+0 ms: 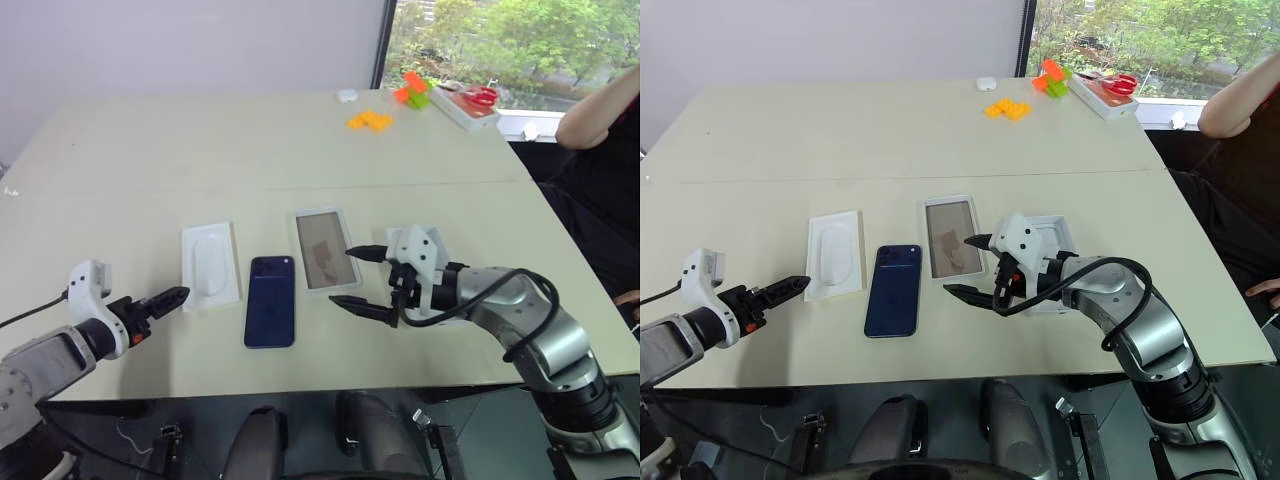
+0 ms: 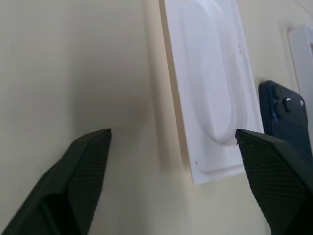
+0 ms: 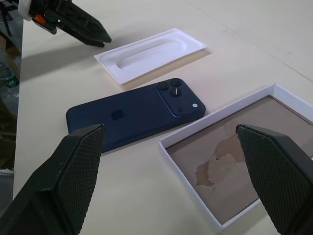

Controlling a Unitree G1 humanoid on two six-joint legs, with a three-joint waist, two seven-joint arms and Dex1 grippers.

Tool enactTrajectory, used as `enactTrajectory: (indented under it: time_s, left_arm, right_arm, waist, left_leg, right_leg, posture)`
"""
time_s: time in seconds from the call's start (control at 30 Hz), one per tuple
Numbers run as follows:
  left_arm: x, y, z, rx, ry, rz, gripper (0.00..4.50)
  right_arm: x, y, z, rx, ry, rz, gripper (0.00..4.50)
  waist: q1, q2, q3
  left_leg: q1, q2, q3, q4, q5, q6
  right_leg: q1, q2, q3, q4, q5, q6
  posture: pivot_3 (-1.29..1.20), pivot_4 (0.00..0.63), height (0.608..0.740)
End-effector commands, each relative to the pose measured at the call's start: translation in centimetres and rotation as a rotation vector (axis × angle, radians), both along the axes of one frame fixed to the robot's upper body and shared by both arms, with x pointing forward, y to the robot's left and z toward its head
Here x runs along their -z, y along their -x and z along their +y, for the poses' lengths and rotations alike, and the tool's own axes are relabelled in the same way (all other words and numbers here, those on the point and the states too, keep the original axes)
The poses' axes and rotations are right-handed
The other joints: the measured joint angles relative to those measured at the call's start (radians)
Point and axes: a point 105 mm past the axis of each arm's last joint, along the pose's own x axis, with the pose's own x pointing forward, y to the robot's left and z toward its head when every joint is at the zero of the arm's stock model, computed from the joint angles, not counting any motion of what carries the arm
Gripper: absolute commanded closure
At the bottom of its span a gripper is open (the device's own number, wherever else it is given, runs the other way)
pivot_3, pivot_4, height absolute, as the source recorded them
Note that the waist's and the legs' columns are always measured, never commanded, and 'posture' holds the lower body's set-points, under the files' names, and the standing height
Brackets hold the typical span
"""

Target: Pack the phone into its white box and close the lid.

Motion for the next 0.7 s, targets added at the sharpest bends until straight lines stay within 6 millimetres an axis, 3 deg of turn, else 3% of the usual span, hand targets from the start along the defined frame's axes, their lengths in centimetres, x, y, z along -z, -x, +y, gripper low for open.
enactTrajectory:
  time_s: [0.03, 0.33, 0.47, 0.67, 0.7]
  left_arm:
    - [0.3, 0.2, -0.9, 0.039, 0.009, 0.013, 0.15]
    - [0.5, 0.1, -2.9, 0.102, 0.116, 0.007, 0.15]
    - [0.3, 0.0, -2.9, 0.100, 0.134, 0.002, 1.39]
    - [0.1, -0.3, -2.2, 0.061, 0.158, -0.010, 4.44]
    - [0.0, -0.4, -1.9, 0.045, 0.160, -0.018, 4.44]
  right_arm:
    - [-0.9, 0.2, 0.3, -0.027, -0.009, -0.036, 0.00]
    - [-1.0, 0.2, 0.4, -0.028, -0.011, -0.034, 0.00]
    - [-1.0, 0.2, 0.4, -0.025, -0.013, -0.035, 0.00]
    - [-1.0, 0.2, 0.6, -0.023, -0.018, -0.038, 0.00]
    - [-1.1, 0.2, 0.6, -0.023, -0.019, -0.038, 0.00]
  waist:
    - [0.001, 0.000, 0.000]
    - [0.004, 0.001, 0.000]
    - [0.002, 0.000, 0.000]
    - [0.000, 0.000, 0.000]
    - [0.000, 0.000, 0.000]
  left_leg:
    - [0.000, 0.000, 0.000, 0.000, 0.000, 0.000]
    - [0.000, -0.001, 0.000, 0.000, 0.000, 0.000]
    - [0.000, -0.001, 0.000, 0.000, 0.000, 0.000]
    - [0.000, -0.001, -0.001, 0.000, 0.000, 0.000]
    - [0.000, -0.001, -0.001, 0.000, 0.000, 0.000]
  right_leg:
    - [0.000, 0.000, 0.000, 0.000, 0.000, 0.000]
    - [0.001, -0.001, 0.000, 0.000, 0.000, 0.000]
    - [0.001, -0.001, 0.000, 0.000, 0.000, 0.000]
    - [0.001, 0.000, 0.000, 0.000, 0.000, 0.000]
    - [0.001, 0.000, 0.000, 0.000, 0.000, 0.000]
  posture:
    - [0.00, 0.150, 0.740]
    - [0.00, 0.150, 0.740]
    - [0.00, 0.150, 0.740]
    - [0.00, 0.150, 0.740]
    - [0.00, 0.150, 0.740]
